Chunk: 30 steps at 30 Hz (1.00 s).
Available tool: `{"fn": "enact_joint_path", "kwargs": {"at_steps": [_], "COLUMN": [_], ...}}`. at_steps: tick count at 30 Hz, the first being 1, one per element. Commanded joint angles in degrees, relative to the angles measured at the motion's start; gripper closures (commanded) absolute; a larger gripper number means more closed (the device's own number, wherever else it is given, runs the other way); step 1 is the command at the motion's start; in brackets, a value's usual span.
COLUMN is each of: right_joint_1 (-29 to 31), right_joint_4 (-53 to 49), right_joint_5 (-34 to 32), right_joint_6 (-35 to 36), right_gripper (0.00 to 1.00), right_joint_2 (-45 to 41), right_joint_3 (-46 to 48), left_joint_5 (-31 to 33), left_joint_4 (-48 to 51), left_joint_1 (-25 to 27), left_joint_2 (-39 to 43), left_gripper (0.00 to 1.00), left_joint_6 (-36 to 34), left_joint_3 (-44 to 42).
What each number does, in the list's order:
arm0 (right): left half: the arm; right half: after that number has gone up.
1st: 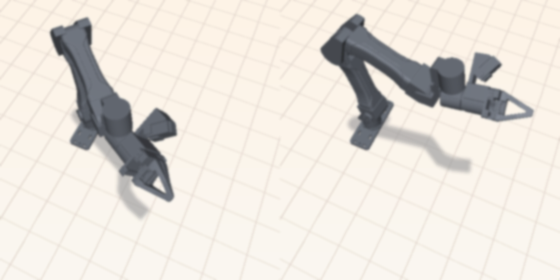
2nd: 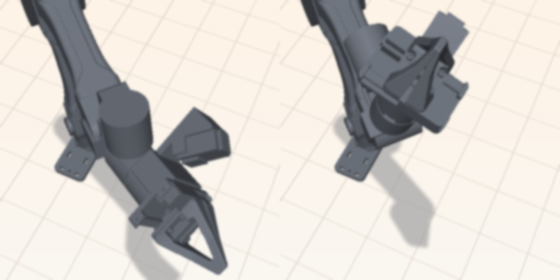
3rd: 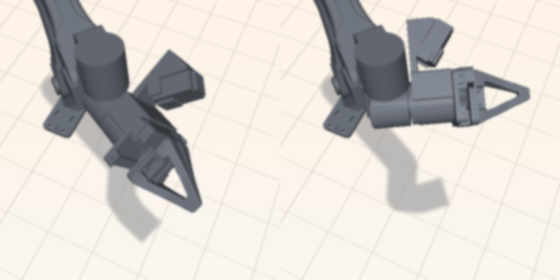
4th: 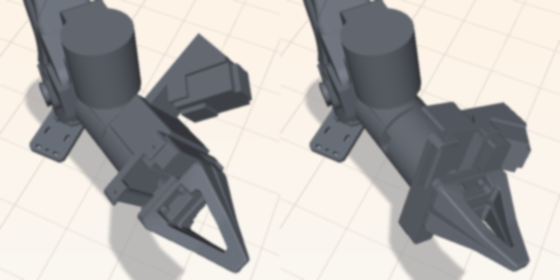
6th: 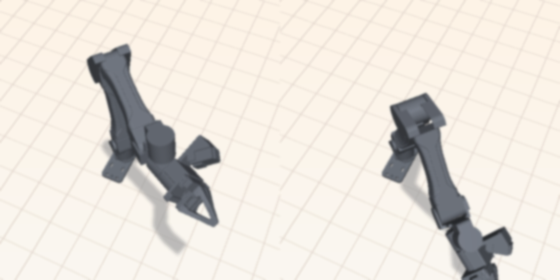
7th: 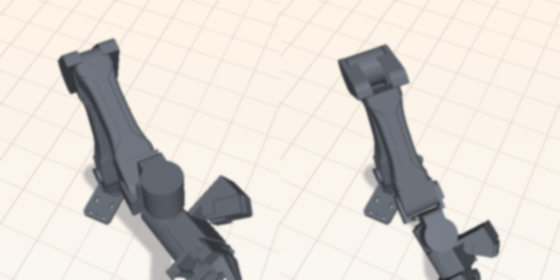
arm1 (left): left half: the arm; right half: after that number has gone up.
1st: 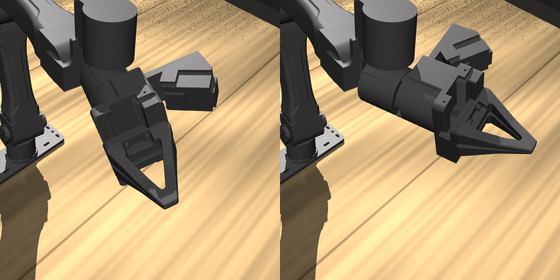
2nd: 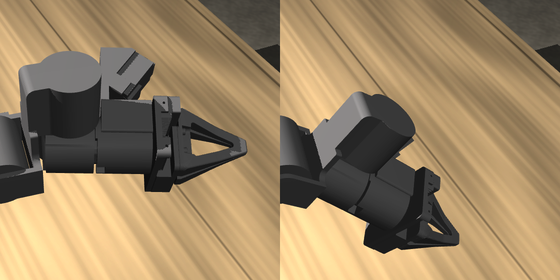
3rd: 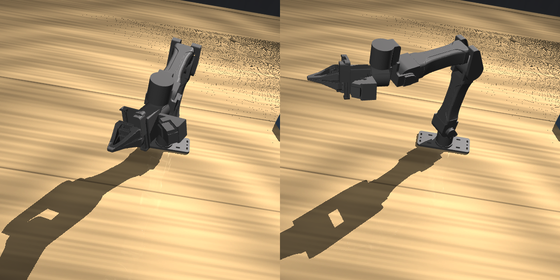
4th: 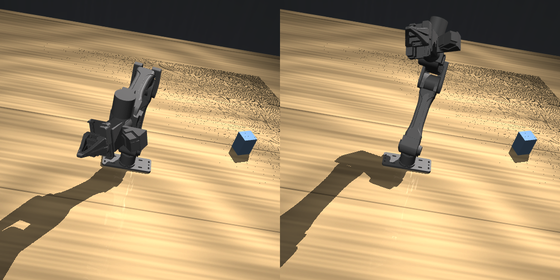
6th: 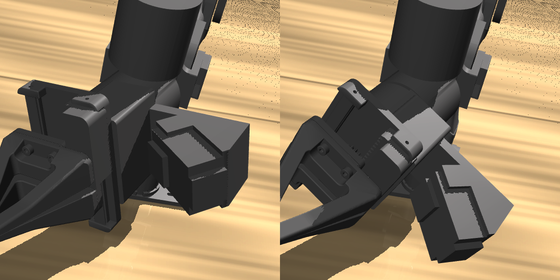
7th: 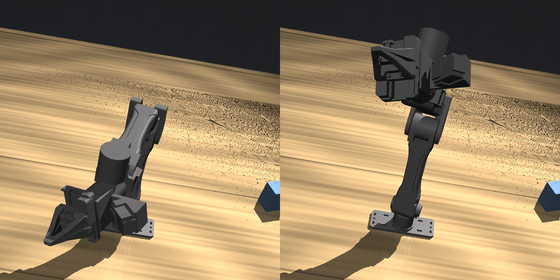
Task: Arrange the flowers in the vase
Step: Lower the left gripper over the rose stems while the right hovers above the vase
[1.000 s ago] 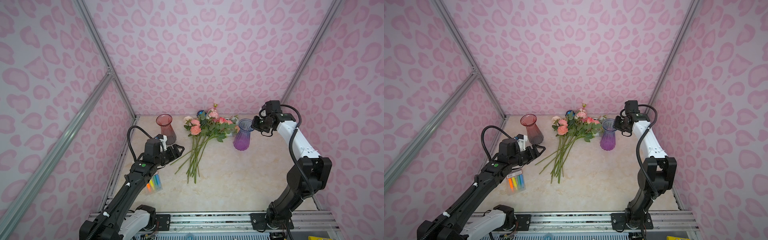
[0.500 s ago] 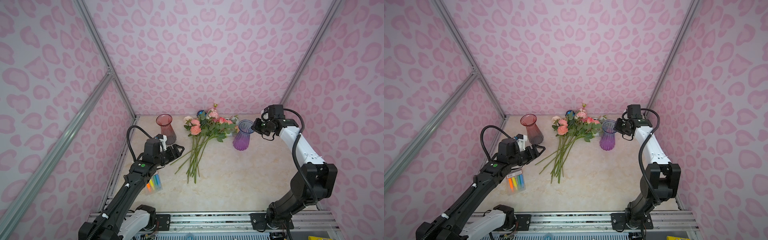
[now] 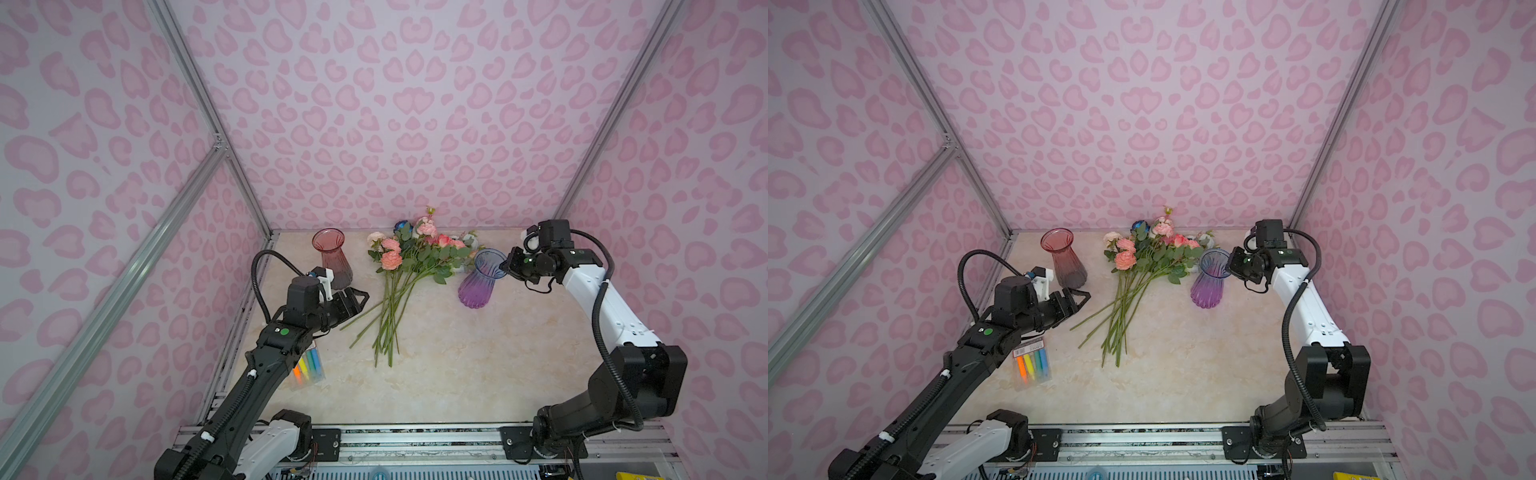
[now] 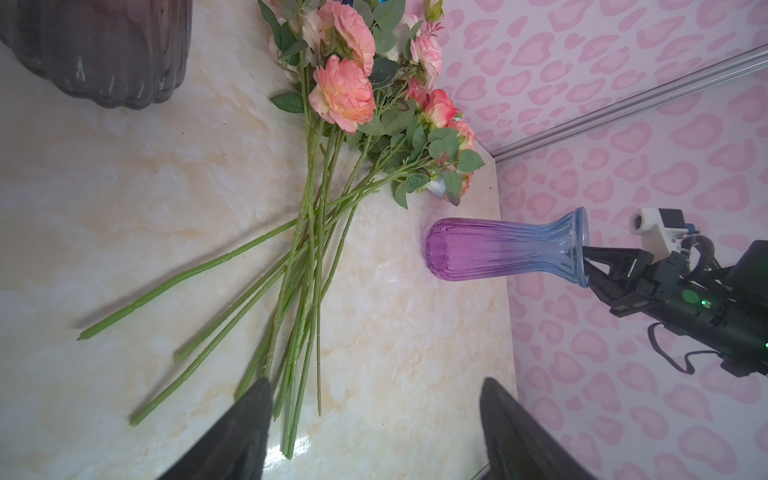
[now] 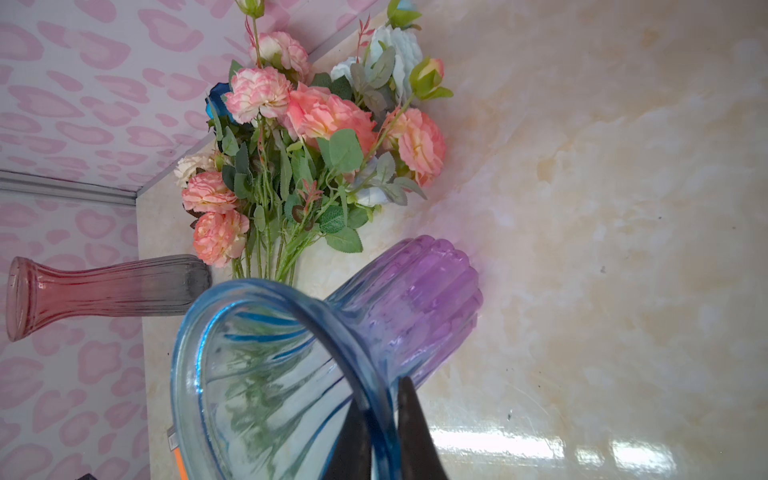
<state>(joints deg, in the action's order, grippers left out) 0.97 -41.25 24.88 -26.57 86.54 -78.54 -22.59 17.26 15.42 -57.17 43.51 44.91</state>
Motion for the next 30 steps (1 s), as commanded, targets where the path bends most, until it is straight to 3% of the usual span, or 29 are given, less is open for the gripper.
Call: {"fn": "enact_joint_path", "kwargs": {"at_steps": [1, 11, 18, 26, 30], "right_joint_1": [0.7, 7.0, 11.8, 12.2, 12.4], "right_joint_4": [-1.0, -9.5, -8.5, -8.0, -7.3], "right_joint_5": [1.7, -1.2, -0.6, -1.3, -0.4], "right_joint_6": [-0.3, 2.9, 1.6, 2.0, 2.0], "right_gripper": [1.00, 1.00, 1.00, 1.00, 0.90], "right_joint_2": [-1.7, -7.5, -10.9, -10.3, -10.0], "right_joint_3": [1.1, 2.2, 6.9, 7.8, 7.1], "left_joint_5": [-0.4, 3.6, 9.2, 10.6, 11.0], "left_joint_4": [0.0, 1.5, 3.5, 4.4, 6.2], "left_joint_1": [0.5, 5.7, 11.0, 14.3, 14.6], "left_joint_2": [-0.4, -4.2, -11.2, -16.1, -17.1], "left_gripper": [0.21, 0.25, 0.31, 0.33, 0.32], "left_joint_6": [-0.2, -2.1, -4.1, -4.7, -5.5], "left_joint_3": [0.8, 2.9, 7.0, 9.7, 11.5]}}
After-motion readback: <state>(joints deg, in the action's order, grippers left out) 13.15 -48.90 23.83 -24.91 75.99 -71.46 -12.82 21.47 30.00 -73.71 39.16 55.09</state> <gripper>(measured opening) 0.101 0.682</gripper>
